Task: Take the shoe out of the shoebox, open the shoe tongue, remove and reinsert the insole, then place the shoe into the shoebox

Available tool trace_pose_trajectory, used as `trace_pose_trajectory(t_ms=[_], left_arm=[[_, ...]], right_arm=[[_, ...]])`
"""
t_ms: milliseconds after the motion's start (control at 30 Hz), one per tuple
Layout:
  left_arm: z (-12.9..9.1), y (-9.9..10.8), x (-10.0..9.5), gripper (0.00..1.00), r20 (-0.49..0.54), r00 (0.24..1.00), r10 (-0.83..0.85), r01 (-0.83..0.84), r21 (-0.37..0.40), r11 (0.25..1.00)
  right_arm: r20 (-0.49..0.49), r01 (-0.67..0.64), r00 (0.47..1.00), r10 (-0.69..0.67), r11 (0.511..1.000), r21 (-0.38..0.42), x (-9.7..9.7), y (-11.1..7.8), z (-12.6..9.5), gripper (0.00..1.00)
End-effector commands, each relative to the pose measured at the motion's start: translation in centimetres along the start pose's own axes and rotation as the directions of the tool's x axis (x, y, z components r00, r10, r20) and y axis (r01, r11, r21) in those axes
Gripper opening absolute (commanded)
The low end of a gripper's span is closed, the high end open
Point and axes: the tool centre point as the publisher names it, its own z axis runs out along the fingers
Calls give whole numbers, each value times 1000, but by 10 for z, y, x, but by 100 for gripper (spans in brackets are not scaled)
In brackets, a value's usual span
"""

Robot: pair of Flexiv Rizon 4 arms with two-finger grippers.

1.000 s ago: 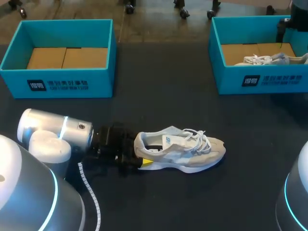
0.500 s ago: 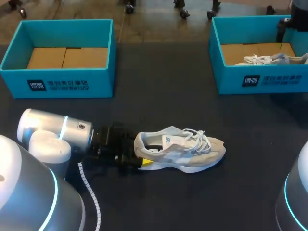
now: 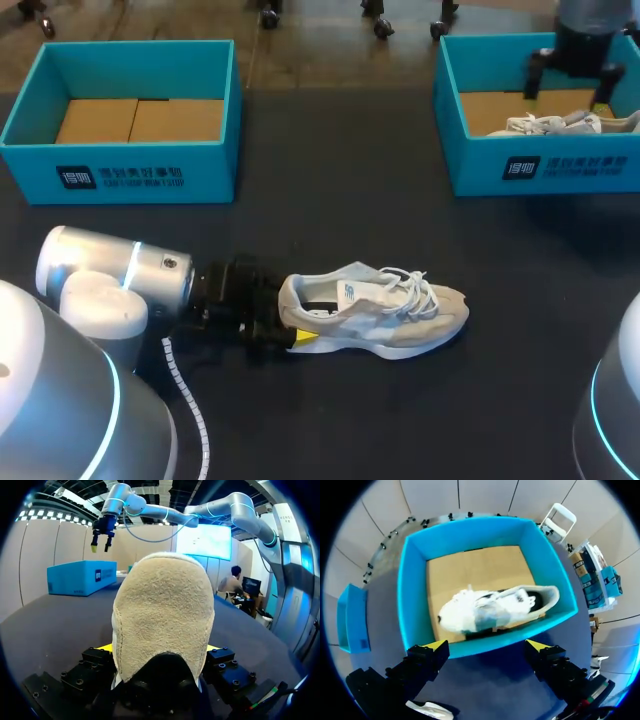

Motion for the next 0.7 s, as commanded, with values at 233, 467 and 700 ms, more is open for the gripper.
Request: trace_pose_trajectory(t_ms=[233,467,700], left_arm=[[0,0,-2,0,-1,1000,0,0,-4,1000],[0,0,-2,0,-1,1000,0,0,-4,1000],[0,0,-2,0,-1,1000,0,0,-4,1000]], right_arm=[[44,5,999,-8,998,69,58,-48,-33,100],[25,9,1000,-12,996,91,96,-95,-48,100],[-9,31,999,-30,994,104,127,-147,-54,100]])
